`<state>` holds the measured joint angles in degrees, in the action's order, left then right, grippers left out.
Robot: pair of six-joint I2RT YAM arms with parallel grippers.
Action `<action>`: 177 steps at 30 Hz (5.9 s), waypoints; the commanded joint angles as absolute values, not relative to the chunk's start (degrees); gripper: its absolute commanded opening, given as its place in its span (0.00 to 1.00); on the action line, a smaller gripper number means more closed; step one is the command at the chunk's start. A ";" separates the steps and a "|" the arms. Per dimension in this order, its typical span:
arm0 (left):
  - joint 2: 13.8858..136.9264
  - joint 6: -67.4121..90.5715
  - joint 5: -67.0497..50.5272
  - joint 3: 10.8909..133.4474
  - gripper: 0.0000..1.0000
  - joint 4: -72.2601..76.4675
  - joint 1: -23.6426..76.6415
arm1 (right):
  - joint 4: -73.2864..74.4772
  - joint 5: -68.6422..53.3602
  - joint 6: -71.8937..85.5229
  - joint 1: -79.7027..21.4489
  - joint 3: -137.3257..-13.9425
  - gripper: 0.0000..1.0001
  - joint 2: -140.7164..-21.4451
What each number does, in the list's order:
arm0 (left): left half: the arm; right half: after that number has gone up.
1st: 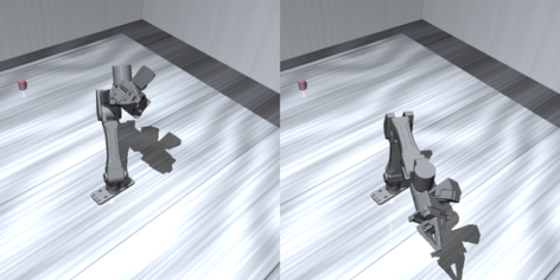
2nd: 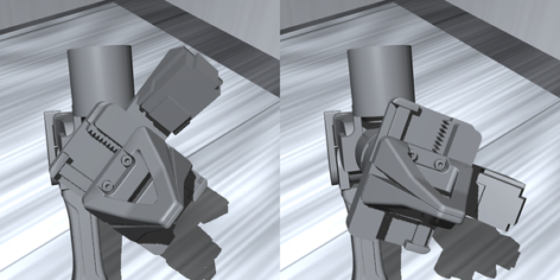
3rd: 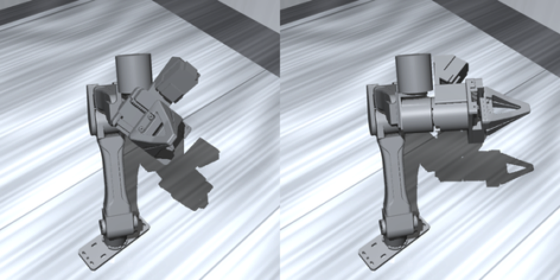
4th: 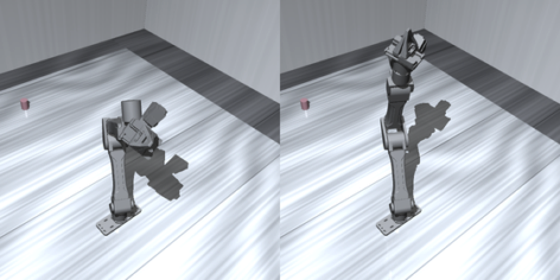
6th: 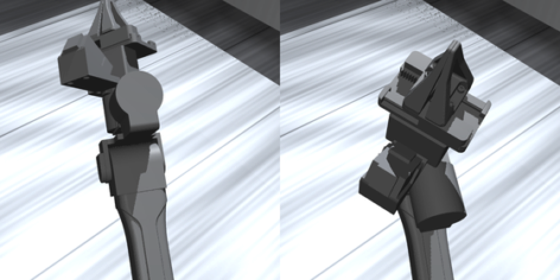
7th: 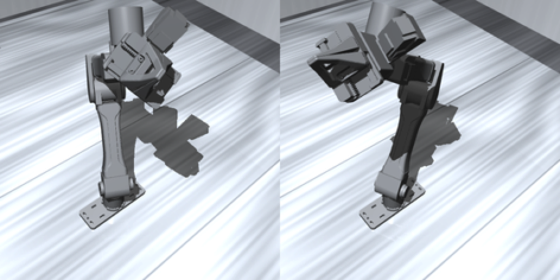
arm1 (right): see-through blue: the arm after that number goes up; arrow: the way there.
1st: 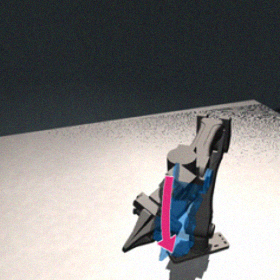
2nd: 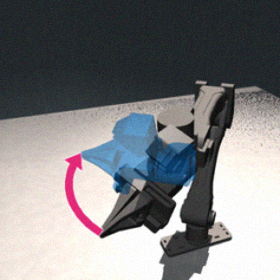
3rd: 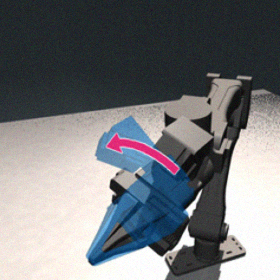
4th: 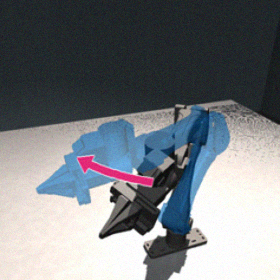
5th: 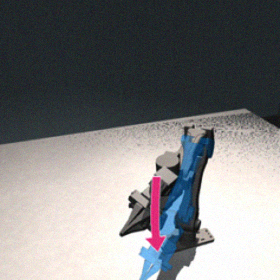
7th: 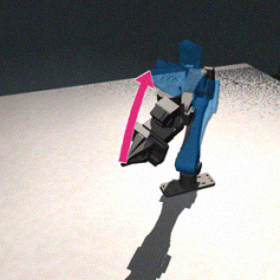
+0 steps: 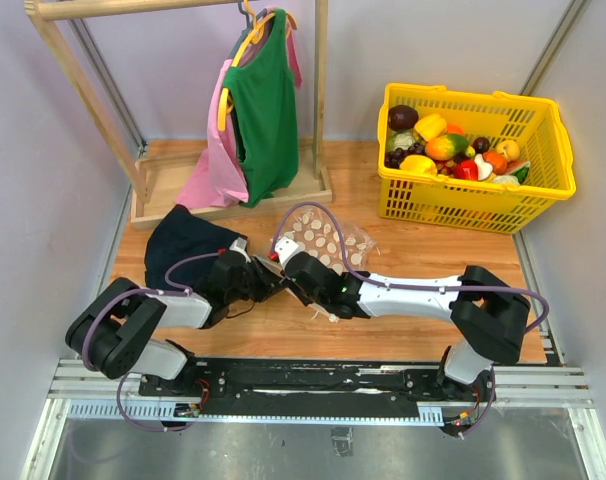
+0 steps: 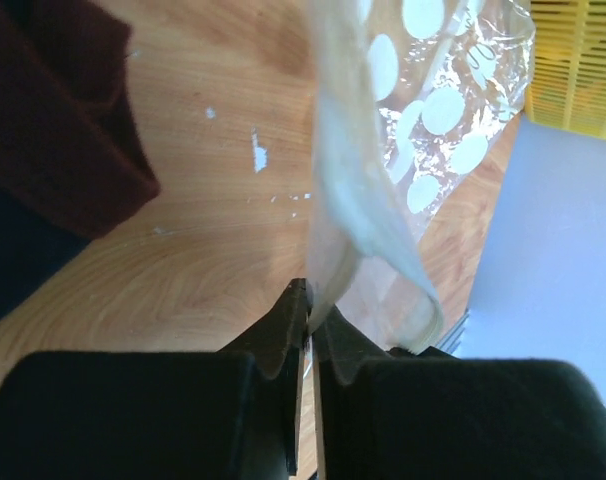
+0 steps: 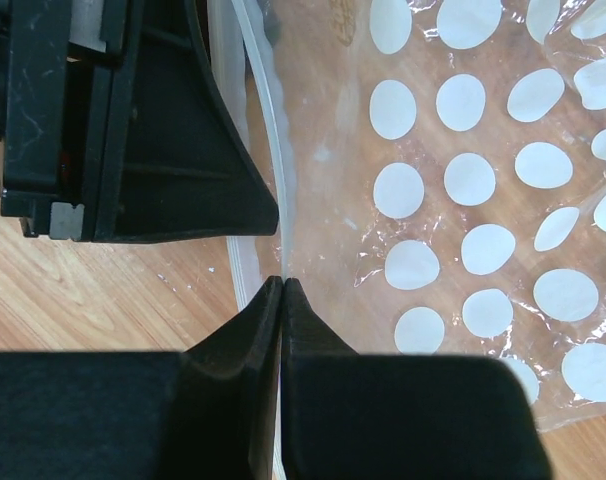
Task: Place the food in the zip-top bag and seal the zipper
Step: Pick up the zipper food storage bag at the center of the board, then open the zipper of the food storage bag.
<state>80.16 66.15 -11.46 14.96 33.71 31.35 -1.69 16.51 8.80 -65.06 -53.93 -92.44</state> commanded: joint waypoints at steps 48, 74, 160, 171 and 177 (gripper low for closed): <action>55.56 53.66 4.65 45.23 0.43 -15.34 40.34 | 14.65 31.08 30.44 -65.13 -64.78 0.01 -77.03; 61.30 54.37 14.85 47.90 0.08 -14.20 45.22 | 11.57 29.34 33.18 -66.23 -64.19 0.01 -77.56; 85.90 19.95 6.91 81.19 0.00 -37.03 46.14 | -2.48 8.34 41.53 -44.53 -48.28 0.47 -72.61; 88.03 18.39 8.21 83.21 0.00 -38.23 46.14 | -6.20 1.22 43.52 -41.32 -54.02 0.60 -79.94; 87.83 18.12 7.21 85.16 0.00 -39.95 46.14 | -4.60 2.28 42.52 -40.63 -55.35 0.56 -82.75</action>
<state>87.99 19.35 7.79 81.60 -39.18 45.69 -4.45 2.85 42.63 -41.71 -53.10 -80.62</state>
